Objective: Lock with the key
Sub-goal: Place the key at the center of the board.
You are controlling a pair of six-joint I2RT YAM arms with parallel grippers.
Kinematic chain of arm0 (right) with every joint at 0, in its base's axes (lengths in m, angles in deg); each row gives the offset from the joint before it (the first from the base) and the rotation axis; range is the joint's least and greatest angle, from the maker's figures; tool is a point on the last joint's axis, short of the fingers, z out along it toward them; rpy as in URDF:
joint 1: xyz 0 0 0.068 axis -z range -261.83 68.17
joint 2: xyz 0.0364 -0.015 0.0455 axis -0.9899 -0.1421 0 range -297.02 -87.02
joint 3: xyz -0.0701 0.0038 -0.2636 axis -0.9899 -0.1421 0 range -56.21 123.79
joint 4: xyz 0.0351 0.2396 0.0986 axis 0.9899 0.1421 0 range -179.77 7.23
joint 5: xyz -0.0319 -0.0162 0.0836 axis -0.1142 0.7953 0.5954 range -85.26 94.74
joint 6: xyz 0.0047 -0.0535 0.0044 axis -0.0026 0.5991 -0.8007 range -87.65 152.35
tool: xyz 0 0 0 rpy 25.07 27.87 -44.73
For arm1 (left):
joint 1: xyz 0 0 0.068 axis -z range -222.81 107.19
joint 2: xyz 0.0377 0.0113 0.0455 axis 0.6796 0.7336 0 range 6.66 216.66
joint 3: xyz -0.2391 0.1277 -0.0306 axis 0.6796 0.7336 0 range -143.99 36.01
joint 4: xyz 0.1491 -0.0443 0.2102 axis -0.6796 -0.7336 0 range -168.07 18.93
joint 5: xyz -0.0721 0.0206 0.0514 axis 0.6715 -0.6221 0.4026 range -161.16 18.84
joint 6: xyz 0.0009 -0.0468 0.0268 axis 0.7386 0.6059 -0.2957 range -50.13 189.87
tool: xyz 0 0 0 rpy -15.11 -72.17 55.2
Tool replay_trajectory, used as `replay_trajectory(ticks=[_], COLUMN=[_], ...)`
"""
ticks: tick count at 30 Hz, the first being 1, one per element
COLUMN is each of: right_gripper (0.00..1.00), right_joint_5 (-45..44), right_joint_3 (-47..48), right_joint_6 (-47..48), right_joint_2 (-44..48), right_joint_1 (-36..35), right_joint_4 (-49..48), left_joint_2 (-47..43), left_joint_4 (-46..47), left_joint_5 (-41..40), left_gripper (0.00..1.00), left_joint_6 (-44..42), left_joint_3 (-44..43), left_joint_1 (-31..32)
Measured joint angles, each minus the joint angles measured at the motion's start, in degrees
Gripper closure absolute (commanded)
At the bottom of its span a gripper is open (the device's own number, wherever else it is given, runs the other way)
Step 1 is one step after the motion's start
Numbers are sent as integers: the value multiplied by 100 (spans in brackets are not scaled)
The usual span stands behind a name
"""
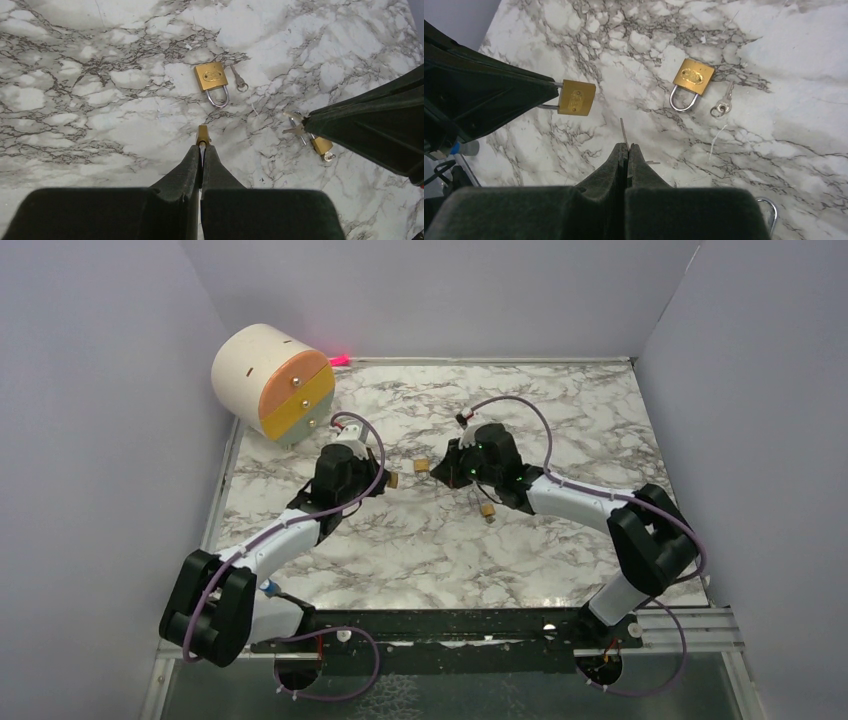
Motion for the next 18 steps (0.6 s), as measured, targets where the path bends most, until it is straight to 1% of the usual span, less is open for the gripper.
replay_trajectory(ticks=[3,8,12,18], right_gripper=[99,99,99,99], right_joint_5=[-4,-4,-2,4], right_joint_3=[0,-28,-247,-503], right_joint_6=[-44,-96,-129,-199], right_joint_2=[-208,-417,-492,-553], right_joint_1=[-140,-426,-590,-656], right_joint_4=[2,-22,-48,-15], left_joint_2=[107,420,608,656], left_joint_4=[155,437,546,538], left_joint_5=[109,796,1134,1231], left_gripper=[100,100,100,100], left_joint_6=[168,529,693,815], left_joint_3=[85,205,376,763], left_joint_1=[0,0,0,0])
